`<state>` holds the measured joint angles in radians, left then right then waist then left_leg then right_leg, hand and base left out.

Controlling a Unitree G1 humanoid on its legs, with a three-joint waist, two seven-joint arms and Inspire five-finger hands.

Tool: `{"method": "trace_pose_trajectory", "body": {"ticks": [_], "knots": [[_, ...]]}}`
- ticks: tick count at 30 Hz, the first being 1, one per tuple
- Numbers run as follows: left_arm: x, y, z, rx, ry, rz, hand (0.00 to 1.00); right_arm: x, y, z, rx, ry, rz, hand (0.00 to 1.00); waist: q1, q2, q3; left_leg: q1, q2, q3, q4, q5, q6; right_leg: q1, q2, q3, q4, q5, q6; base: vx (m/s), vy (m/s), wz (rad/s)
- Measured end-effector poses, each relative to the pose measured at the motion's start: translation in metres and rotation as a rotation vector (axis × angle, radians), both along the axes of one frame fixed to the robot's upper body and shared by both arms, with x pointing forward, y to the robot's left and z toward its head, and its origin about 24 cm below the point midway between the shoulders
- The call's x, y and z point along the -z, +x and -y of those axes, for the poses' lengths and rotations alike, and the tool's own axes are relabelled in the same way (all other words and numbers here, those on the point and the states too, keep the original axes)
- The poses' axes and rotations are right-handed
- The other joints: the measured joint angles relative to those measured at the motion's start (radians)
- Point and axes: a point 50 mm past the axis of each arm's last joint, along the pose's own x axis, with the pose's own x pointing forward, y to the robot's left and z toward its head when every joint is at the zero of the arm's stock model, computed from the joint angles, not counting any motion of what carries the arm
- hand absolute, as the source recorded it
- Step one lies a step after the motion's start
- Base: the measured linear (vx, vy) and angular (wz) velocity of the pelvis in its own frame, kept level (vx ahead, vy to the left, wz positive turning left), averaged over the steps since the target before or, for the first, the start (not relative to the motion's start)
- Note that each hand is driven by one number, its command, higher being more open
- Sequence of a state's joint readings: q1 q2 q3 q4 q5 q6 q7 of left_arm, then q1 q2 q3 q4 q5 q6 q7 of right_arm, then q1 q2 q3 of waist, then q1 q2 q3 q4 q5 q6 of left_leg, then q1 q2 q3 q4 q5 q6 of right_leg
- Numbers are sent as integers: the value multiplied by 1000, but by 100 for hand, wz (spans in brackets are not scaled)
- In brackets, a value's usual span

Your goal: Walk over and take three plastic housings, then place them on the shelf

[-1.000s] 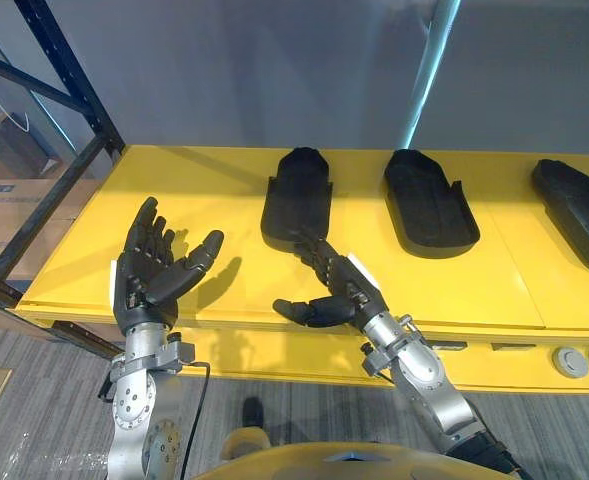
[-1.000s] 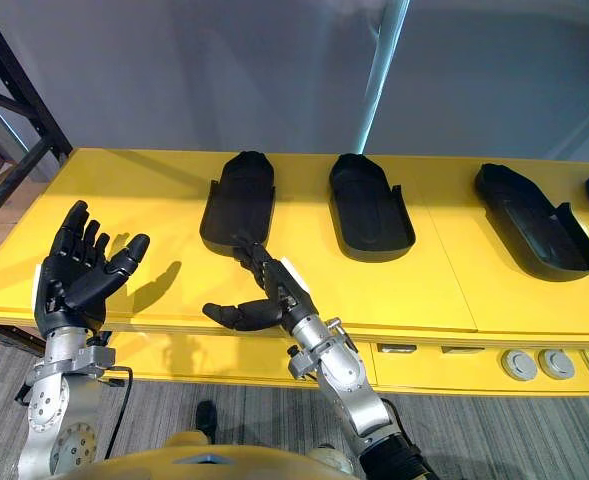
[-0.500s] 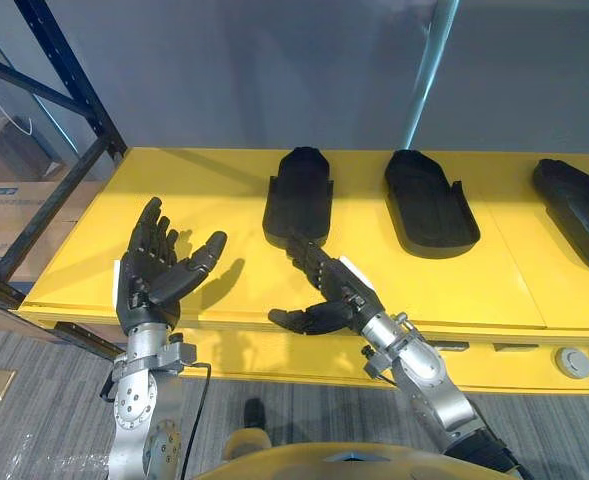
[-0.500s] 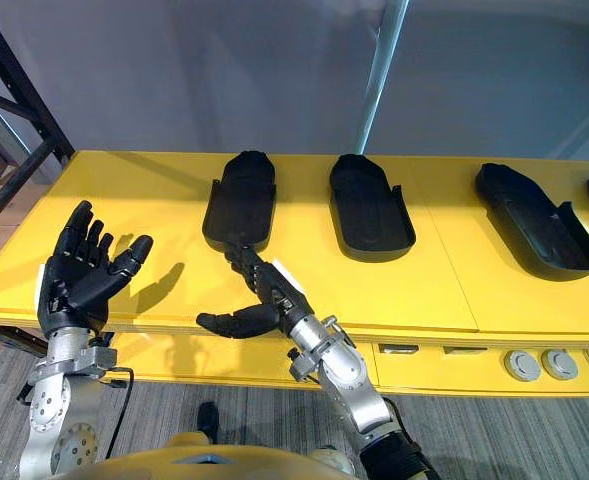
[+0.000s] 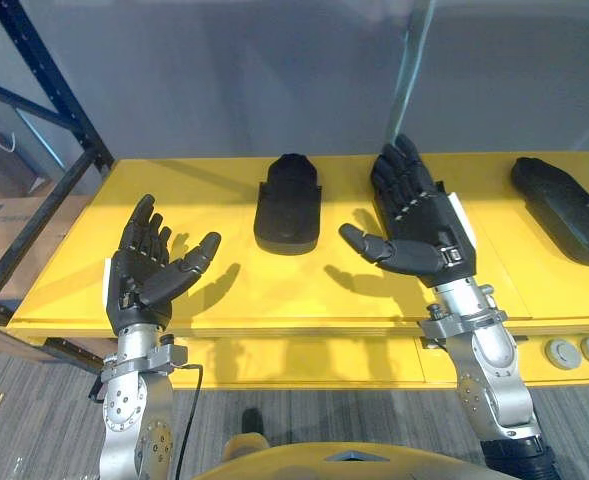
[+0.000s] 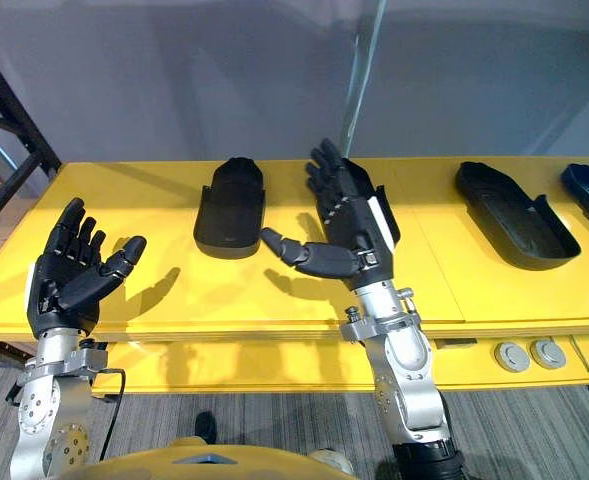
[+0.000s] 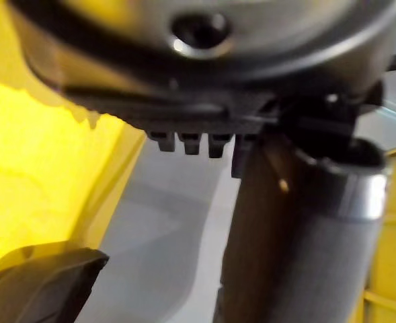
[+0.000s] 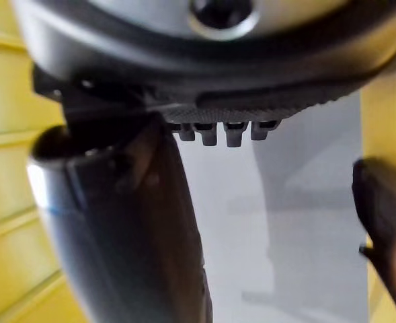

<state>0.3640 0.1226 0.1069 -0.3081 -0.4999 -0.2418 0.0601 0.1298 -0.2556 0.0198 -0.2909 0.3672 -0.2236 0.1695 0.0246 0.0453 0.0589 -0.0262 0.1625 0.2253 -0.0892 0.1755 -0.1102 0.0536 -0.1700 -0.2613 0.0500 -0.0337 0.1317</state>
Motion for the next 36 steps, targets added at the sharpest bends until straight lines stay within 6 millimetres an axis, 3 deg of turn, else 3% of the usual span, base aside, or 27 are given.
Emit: {"method": "trace_pose_trajectory", "body": {"ticks": [7,12,20,29,36], "knots": [[-3,1,3,12,-4,15,100,22,-11,16,111,-32,-142,100,-30,-1,-3,5,1,27,0,-1,4,-7,1,26,-3,16,3,46,-7,-13],[-3,1,3,15,-4,15,100,27,-15,22,160,-26,-177,100,-32,-2,-3,7,3,44,0,-3,3,-17,2,45,-1,17,3,7,-3,-10],[-5,0,3,16,-2,14,100,43,-39,38,197,-53,-269,100,-47,-20,-7,15,4,60,0,-21,-2,-21,1,60,-12,10,2,-13,3,-5],[-13,1,6,35,2,33,100,39,-57,43,184,-79,-276,100,-81,-22,-7,15,4,85,1,-22,-2,-33,3,92,-16,25,8,44,-4,-10],[-12,1,6,38,2,20,100,46,-65,43,167,-64,-328,100,-83,-23,-6,17,4,91,0,-24,-4,-33,3,93,-15,23,7,4,-1,0]]}}
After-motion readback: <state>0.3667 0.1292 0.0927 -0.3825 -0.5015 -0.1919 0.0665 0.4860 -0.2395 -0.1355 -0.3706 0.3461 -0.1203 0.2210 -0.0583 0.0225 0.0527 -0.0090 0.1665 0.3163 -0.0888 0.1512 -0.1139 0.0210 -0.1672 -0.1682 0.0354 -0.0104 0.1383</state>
